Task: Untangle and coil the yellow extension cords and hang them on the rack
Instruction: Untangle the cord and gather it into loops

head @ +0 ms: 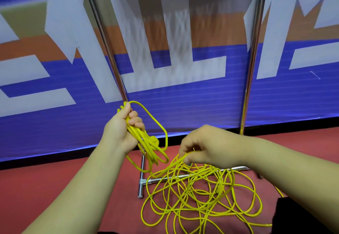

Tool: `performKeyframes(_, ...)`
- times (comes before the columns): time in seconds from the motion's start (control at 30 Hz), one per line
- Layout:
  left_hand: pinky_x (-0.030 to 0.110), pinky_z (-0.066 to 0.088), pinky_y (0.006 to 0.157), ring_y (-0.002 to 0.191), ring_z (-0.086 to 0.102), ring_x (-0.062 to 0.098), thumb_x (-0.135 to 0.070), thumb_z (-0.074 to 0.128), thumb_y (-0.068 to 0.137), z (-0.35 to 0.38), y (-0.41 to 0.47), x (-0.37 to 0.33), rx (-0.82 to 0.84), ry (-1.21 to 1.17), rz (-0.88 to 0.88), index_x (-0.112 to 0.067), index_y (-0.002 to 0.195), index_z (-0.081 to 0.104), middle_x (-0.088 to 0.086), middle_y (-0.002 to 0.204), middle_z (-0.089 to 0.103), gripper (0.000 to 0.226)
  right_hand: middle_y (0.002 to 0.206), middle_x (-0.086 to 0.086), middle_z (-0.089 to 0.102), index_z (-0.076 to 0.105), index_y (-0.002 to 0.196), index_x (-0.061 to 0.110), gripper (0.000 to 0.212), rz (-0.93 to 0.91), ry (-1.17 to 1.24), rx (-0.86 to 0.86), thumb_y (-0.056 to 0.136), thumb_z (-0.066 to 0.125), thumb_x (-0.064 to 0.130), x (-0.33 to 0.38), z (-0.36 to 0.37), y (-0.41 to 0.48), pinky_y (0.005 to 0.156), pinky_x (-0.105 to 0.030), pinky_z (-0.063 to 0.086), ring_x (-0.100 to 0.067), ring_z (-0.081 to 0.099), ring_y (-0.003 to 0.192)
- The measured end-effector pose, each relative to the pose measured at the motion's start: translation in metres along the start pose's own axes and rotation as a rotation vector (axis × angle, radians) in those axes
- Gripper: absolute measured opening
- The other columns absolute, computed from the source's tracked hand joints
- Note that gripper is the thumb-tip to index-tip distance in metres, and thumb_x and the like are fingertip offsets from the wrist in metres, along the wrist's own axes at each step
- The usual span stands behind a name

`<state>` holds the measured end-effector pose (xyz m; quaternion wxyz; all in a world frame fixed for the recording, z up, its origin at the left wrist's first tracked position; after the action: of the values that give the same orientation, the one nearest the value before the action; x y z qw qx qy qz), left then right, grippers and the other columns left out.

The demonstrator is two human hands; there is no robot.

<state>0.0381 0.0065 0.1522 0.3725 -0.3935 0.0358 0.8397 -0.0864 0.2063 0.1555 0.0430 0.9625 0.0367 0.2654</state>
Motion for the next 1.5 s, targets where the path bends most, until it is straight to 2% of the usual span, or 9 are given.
performKeyframes(0.1, 0.017, 0.038, 0.041, 0.042, 0.038, 0.002, -0.035, 0.057, 0.099, -0.002, 0.0, 0.006, -0.002, 0.127, 0.013, -0.022, 0.08, 0.05, -0.008, 0.056, 0.041, 0.025, 0.09, 0.011, 0.071, 0.073, 0.098, 0.026, 0.009, -0.014, 0.079, -0.143, 0.09, 0.071, 0.031, 0.002, -0.014, -0.002, 0.075, -0.026, 0.049, -0.007, 0.065, 0.084)
performKeyframes(0.33, 0.024, 0.04, 0.045, 0.045, 0.04, 0.013, -0.024, 0.053, 0.103, 0.025, -0.024, 0.039, 0.133, 0.575, 0.085, -0.016, 0.074, 0.049, -0.001, 0.056, 0.042, 0.031, 0.087, 0.013, 0.071, 0.076, 0.097, 0.027, 0.008, -0.009, 0.18, -0.383, 0.089, 0.074, 0.027, -0.004, -0.028, -0.006, 0.073, -0.018, 0.047, -0.007, 0.065, 0.086)
performKeyframes(0.47, 0.027, 0.042, 0.047, 0.048, 0.047, 0.016, -0.028, 0.053, 0.103, 0.033, -0.034, 0.063, 0.233, 0.875, 0.059, -0.011, 0.088, 0.051, 0.002, 0.059, 0.048, 0.023, 0.079, 0.012, 0.071, 0.076, 0.09, 0.029, 0.007, 0.045, 0.235, -0.584, 0.085, 0.078, 0.024, -0.009, -0.037, -0.008, 0.068, -0.018, 0.048, -0.005, 0.064, 0.075)
performKeyframes(0.6, 0.026, 0.043, 0.045, 0.046, 0.049, 0.014, -0.031, 0.05, 0.104, 0.042, -0.043, 0.074, 0.263, 0.821, -0.035, -0.014, 0.086, 0.052, 0.002, 0.06, 0.053, 0.025, 0.073, 0.005, 0.071, 0.072, 0.085, 0.025, 0.008, 0.128, 0.26, -0.633, 0.082, 0.08, 0.026, -0.023, -0.04, -0.011, 0.064, -0.024, 0.049, -0.007, 0.062, 0.066)
performKeyframes(0.67, 0.024, 0.04, 0.042, 0.041, 0.044, 0.012, -0.035, 0.051, 0.102, 0.046, -0.046, 0.075, 0.257, 0.744, -0.077, -0.015, 0.089, 0.053, 0.001, 0.059, 0.05, 0.025, 0.069, 0.004, 0.069, 0.071, 0.084, 0.023, 0.013, 0.192, 0.279, -0.66, 0.08, 0.082, 0.029, -0.033, -0.043, -0.012, 0.059, -0.019, 0.045, -0.003, 0.057, 0.058)
performKeyframes(0.8, 0.018, 0.032, 0.037, 0.034, 0.033, 0.007, -0.046, 0.057, 0.092, 0.056, -0.054, 0.075, 0.34, 0.672, -0.17, -0.015, 0.088, 0.055, 0.0, 0.055, 0.041, 0.031, 0.065, 0.001, 0.064, 0.066, 0.08, 0.018, 0.025, 0.294, 0.415, -0.686, 0.073, 0.087, 0.03, -0.051, -0.046, -0.013, 0.056, -0.028, 0.046, -0.008, 0.053, 0.052)
performKeyframes(1.03, 0.018, 0.029, 0.037, 0.036, 0.027, 0.006, -0.023, 0.058, 0.097, 0.061, -0.061, 0.075, 0.451, 0.802, -0.208, -0.019, 0.074, 0.048, -0.001, 0.054, 0.034, 0.026, 0.068, -0.012, 0.069, 0.064, 0.077, 0.011, 0.034, 0.297, 0.376, -0.616, 0.07, 0.088, 0.034, -0.057, -0.052, -0.02, 0.054, -0.023, 0.045, -0.01, 0.055, 0.053)
performKeyframes(1.3, 0.017, 0.02, 0.04, 0.036, 0.02, 0.008, -0.024, 0.062, 0.096, 0.057, -0.061, 0.07, 0.463, 0.929, -0.297, -0.024, 0.06, 0.047, -0.001, 0.05, 0.025, 0.039, 0.062, -0.006, 0.064, 0.063, 0.072, 0.018, 0.032, 0.262, 0.397, -0.587, 0.07, 0.088, 0.038, -0.058, -0.046, -0.017, 0.06, -0.045, 0.048, -0.015, 0.052, 0.057)
performKeyframes(1.5, 0.016, 0.02, 0.039, 0.034, 0.021, 0.007, -0.027, 0.065, 0.091, 0.057, -0.063, 0.057, 0.451, 0.913, -0.283, -0.023, 0.061, 0.05, -0.001, 0.05, 0.026, 0.035, 0.061, -0.012, 0.06, 0.06, 0.076, 0.013, 0.031, 0.225, 0.53, -0.505, 0.076, 0.084, 0.031, -0.055, -0.037, -0.012, 0.057, -0.038, 0.042, -0.019, 0.052, 0.058)
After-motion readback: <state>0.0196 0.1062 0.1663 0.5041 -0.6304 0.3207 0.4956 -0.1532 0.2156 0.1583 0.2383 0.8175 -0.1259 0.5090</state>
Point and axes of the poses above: each hand's wrist, its own y-axis towards the middle knuckle, its own z-axis out of the palm, x = y × z, the point moved 3 cm from there along y, towards the middle knuckle
